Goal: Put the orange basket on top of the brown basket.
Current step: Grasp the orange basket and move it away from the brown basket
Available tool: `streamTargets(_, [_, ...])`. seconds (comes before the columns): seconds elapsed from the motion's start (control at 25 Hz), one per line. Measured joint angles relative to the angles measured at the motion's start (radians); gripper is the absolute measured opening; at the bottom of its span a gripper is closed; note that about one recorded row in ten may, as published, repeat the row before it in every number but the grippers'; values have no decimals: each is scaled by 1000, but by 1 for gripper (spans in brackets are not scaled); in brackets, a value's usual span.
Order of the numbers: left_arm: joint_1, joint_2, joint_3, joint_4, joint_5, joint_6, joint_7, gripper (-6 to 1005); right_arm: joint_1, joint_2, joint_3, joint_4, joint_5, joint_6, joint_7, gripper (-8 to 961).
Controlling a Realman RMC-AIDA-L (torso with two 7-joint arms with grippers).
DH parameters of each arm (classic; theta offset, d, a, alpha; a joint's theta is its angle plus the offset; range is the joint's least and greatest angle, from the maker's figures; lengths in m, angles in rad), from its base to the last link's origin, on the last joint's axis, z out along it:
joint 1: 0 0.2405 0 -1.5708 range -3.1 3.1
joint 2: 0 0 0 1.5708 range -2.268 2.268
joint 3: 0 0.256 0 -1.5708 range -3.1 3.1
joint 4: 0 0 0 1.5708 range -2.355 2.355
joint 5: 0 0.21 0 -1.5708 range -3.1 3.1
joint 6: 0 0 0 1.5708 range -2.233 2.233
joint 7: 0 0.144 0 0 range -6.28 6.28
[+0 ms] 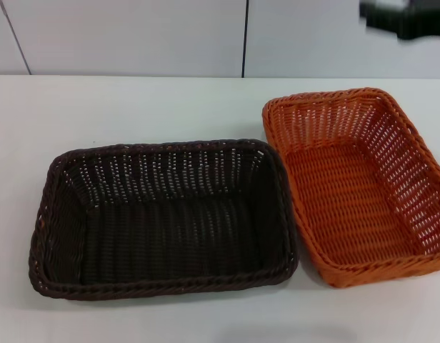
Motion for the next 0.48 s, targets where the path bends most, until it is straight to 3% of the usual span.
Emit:
streamTargets(0.12, [1, 0, 0, 16, -23, 3, -8, 790, 99, 21, 212, -31, 123, -443, -204, 696])
streamTargets(0.24, [-13, -2, 7, 64, -79, 5, -15, 790, 179, 29, 374, -15, 214, -867, -377, 696])
streamTargets(0.36, [-21, -2, 8, 69, -93, 3, -17, 790, 219, 20, 452, 8, 222, -1154, -477, 696])
streamTargets(0.48, [-27, -2, 9, 72, -108, 2, -17, 790, 223, 10, 459, 13, 207, -1204, -490, 696])
